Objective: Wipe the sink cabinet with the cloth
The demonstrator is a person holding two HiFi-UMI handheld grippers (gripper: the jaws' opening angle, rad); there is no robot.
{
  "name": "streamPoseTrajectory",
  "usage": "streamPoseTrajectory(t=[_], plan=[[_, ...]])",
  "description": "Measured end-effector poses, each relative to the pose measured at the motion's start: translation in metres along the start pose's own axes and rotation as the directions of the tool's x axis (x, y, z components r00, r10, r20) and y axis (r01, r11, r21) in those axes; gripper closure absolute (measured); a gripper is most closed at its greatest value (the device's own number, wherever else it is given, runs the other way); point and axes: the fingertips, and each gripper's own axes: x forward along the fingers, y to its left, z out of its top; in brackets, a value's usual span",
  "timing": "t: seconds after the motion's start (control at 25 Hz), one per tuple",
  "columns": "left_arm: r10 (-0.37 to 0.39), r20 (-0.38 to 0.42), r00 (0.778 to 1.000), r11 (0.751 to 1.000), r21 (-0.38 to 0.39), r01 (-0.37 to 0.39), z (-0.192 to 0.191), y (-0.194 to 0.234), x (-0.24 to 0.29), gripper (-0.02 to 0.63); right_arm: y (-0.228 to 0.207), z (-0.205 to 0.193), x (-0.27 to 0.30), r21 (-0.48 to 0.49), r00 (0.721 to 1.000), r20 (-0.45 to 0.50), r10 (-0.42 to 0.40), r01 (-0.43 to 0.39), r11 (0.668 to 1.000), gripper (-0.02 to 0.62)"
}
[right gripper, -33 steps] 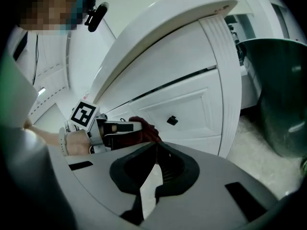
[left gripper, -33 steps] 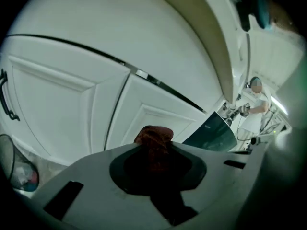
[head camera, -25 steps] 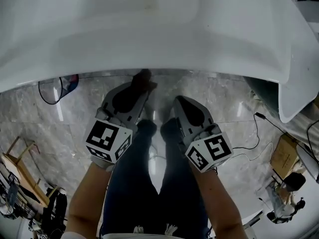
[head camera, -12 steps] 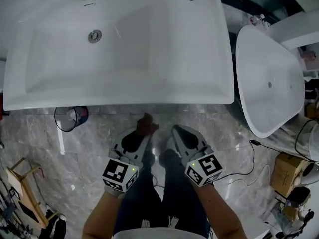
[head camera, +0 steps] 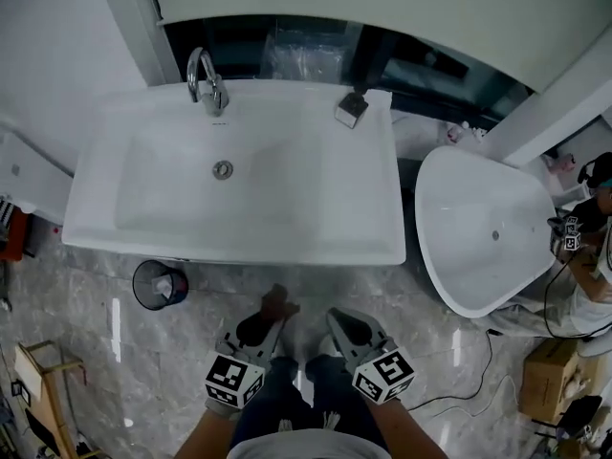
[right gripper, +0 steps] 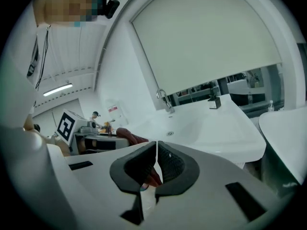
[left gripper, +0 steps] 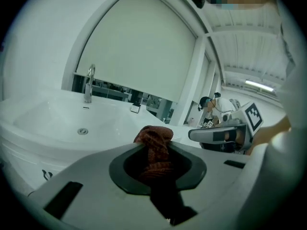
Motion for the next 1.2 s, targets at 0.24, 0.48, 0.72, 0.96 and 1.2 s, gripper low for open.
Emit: streamPoseTrajectory(t=[0.24, 0.48, 0.72, 0.96, 1.2], plan=[[-0.019, 0.066, 0.998, 0.999, 0.03, 0.017, 0.061, -0.02, -0.019, 0.543, 0.024, 0.061, -0.018, -0.051, 0.998, 0.054, 0.03, -0.028, 0.998, 0.568], [-0.047, 0.136, 0.99, 0.997, 0.065, 0.039, 0.124, -0.043, -0.038, 0.543, 0.052, 0.112, -0.034, -0.135, 0.992, 0.09, 0.09, -0.077, 0.988, 0.568], [-0.047, 0.196, 0.979, 0.994, 0.103, 0.027, 0.172, -0.048, -0.052, 0.543, 0.058, 0.16, -0.044, -0.197, 0.98, 0.155, 0.124, -0.093, 0.976, 0.568], [-0.015, 0.258, 0.966, 0.996, 0.092, -0.009, 0.196, -0.05, -0.062, 0.543, 0.064, 0.186, -0.047, -0.226, 0.968, 0.186, 0.168, -0.124, 0.966, 0.568], [-0.012, 0.267, 0.964, 0.994, 0.109, -0.018, 0.21, -0.052, -0.062, 0.543, 0.065, 0.201, -0.045, -0.223, 0.955, 0.224, 0.194, -0.143, 0.964, 0.568]])
